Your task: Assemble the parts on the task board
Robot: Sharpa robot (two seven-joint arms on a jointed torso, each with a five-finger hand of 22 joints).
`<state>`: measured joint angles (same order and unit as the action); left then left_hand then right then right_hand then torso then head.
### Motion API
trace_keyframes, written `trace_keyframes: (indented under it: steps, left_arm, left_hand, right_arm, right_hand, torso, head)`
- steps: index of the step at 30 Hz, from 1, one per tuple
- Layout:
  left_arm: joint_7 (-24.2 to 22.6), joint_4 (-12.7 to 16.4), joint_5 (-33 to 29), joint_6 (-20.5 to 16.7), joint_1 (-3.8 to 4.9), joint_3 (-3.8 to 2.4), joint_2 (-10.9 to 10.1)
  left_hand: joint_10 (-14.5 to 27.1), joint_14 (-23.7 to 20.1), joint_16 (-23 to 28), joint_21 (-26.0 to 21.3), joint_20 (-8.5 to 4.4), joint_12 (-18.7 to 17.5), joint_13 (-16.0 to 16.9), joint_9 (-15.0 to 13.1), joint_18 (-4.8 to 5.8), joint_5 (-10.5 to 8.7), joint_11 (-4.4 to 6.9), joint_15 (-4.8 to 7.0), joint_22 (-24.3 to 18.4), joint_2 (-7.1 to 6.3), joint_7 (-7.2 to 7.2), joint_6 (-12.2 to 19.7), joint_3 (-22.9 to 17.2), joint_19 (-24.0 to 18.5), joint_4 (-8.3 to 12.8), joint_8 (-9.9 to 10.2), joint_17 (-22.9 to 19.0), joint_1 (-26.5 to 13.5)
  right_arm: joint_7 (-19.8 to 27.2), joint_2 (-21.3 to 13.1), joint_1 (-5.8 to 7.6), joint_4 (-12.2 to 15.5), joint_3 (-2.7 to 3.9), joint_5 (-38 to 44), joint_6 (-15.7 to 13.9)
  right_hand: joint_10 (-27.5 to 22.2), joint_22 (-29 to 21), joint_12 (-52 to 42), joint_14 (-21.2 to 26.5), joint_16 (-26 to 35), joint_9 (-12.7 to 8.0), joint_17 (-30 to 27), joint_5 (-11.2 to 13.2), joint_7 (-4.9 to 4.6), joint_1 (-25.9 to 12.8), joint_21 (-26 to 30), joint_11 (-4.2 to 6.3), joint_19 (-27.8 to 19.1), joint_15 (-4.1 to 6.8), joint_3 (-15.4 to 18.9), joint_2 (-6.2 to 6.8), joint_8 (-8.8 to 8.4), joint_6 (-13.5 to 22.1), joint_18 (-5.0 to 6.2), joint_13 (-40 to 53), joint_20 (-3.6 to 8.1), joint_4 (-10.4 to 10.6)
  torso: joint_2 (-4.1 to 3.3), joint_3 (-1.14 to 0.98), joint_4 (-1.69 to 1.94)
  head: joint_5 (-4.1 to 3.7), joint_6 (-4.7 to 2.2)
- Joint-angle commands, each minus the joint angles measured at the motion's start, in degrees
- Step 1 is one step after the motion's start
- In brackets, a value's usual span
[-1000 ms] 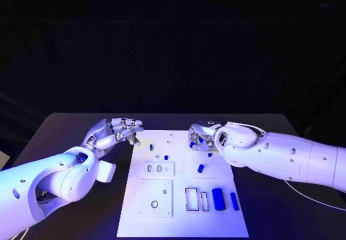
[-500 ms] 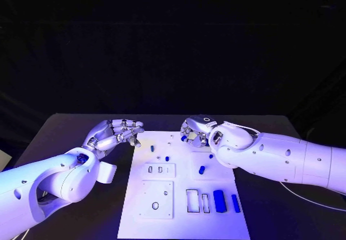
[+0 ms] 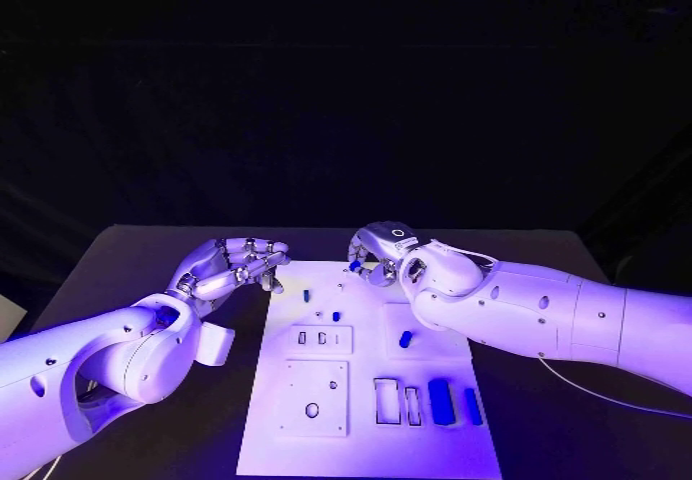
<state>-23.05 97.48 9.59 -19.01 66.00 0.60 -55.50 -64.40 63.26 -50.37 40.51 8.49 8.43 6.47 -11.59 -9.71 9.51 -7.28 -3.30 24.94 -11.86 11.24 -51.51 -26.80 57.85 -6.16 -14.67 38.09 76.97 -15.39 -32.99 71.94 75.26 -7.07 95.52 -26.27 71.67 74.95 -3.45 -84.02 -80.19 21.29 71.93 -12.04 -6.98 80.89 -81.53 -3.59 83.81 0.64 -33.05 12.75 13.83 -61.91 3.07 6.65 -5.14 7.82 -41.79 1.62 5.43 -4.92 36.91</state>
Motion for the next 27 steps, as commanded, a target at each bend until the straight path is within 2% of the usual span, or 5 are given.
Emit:
trace_keyframes:
  steps: [1, 6, 14, 27]
  left_arm:
    - [-0.29, 0.13, -0.08, 1.06, 0.09, -0.05, 0.2]
    - [-0.26, 0.14, -0.07, 1.13, 0.1, -0.05, 0.31]
    - [-0.23, 0.03, -0.07, 1.12, 0.12, -0.05, 0.34]
    - [-0.18, 0.06, -0.06, 1.17, 0.21, -0.05, 0.38]
  left_hand:
    - [0.34, -0.4, -0.28, 0.15, 0.02, 0.26, 0.05, -0.06, -0.56, 0.05, -0.11, 0.13, 0.05, 0.35, 0.14, 0.3, -0.43, -0.42, 0.04, -0.31, 0.05, -0.18]
    - [0.34, -0.4, -0.28, 0.15, 0.02, 0.26, 0.05, -0.06, -0.56, 0.05, -0.11, 0.13, 0.05, 0.35, 0.14, 0.3, -0.43, -0.42, 0.04, -0.31, 0.05, -0.18]
    - [0.34, -0.4, -0.28, 0.15, 0.02, 0.26, 0.05, -0.06, -0.56, 0.05, -0.11, 0.13, 0.05, 0.35, 0.14, 0.3, -0.43, -0.42, 0.04, -0.31, 0.05, -0.18]
    - [0.34, -0.4, -0.28, 0.15, 0.02, 0.26, 0.05, -0.06, -0.56, 0.05, -0.11, 0.13, 0.05, 0.35, 0.14, 0.3, -0.43, -0.42, 0.04, -0.31, 0.05, -0.18]
  right_arm:
    - [-0.81, 1.05, -0.16, -1.31, 0.0, 1.52, -0.29]
    - [-0.52, 2.4, -0.51, -2.79, -0.03, 1.33, 0.74]
    - [-0.06, 3.45, -1.06, -3.94, -0.13, 0.87, 1.96]
    - [-0.97, 4.79, -1.17, -6.04, -0.19, 1.52, 2.71]
  right_hand:
    - [0.22, 3.86, -0.29, -2.94, -0.39, 0.09, 0.1, 0.23, -0.13, -0.41, -0.22, -0.09, 0.15, 0.14, -0.14, -0.06, 0.33, -0.33, -0.43, 0.04, -0.12, 0.18]
    - [0.15, 3.88, -0.24, -2.95, -0.45, 0.13, 0.18, 0.22, -0.17, -0.47, -0.22, -0.12, 0.15, 0.13, -0.17, 0.04, 0.29, -0.21, -0.43, 0.0, -0.12, 0.12]
    - [0.13, 3.89, -0.23, -2.95, -0.45, 0.14, 0.16, 0.21, -0.18, -0.47, -0.23, -0.12, 0.16, 0.13, -0.18, 0.07, 0.28, -0.18, -0.43, -0.01, -0.12, 0.09]
    - [-0.01, 3.72, -0.16, -2.94, -0.43, 0.23, 0.05, 0.18, -0.26, -0.62, -0.09, -0.2, 0.04, 0.09, -0.22, 0.23, 0.22, 0.02, -0.39, -0.08, -0.13, 0.02]
  torso:
    - [-0.03, 0.06, 0.15]
    - [-0.08, 0.14, 0.35]
    - [-0.05, 0.17, 0.22]
    - [-0.16, 0.15, 0.37]
  head:
    - [-0.05, 0.12]
    - [0.05, 0.13]
    - [0.38, 0.08]
    - [0.35, -0.04]
